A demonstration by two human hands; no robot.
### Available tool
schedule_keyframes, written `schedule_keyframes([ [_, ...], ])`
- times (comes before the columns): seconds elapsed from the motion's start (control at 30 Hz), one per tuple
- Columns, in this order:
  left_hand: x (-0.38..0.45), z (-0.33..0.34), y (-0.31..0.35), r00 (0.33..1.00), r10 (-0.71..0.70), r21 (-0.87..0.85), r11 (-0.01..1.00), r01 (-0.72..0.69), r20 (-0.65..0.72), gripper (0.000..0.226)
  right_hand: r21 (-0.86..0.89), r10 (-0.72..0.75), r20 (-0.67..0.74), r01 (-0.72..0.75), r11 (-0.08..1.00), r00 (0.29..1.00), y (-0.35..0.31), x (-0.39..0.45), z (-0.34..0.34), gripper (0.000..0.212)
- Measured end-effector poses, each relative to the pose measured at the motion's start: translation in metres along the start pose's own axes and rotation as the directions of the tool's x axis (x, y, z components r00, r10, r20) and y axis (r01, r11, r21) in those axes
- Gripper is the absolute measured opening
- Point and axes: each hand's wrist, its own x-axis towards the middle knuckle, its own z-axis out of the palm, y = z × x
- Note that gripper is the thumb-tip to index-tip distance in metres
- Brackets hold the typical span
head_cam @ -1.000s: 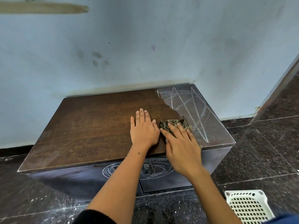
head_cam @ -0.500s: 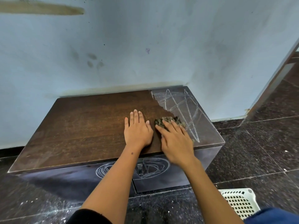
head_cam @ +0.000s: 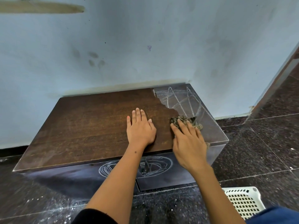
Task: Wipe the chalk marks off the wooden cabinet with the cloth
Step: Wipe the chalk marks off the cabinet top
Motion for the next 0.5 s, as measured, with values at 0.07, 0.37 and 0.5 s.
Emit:
schedule_keyframes([
  [0.07, 0.000, 0.000, 0.000, 1.000, 0.001, 0.004, 1.000, -0.001, -0.002, 0.058, -0.005, -0.076, 0.018, 0.076, 0.997, 0.997, -0.014, -0.001, 0.003, 0.049],
  [0.37, 0.002, -0.001, 0.000, 1.000, -0.001, 0.006, 1.000, 0.001, 0.013, 0.058, 0.003, 0.020, 0.011, -0.020, 1.000, 1.000, 0.029, 0.005, -0.009, 0.047],
  [0.5, 0.008, -0.003, 0.003, 1.000, -0.010, 0.022, 1.000, 0.009, 0.018, 0.059, 0.008, -0.107, -0.003, 0.107, 0.994, 0.994, 0.005, -0.006, -0.001, 0.047],
])
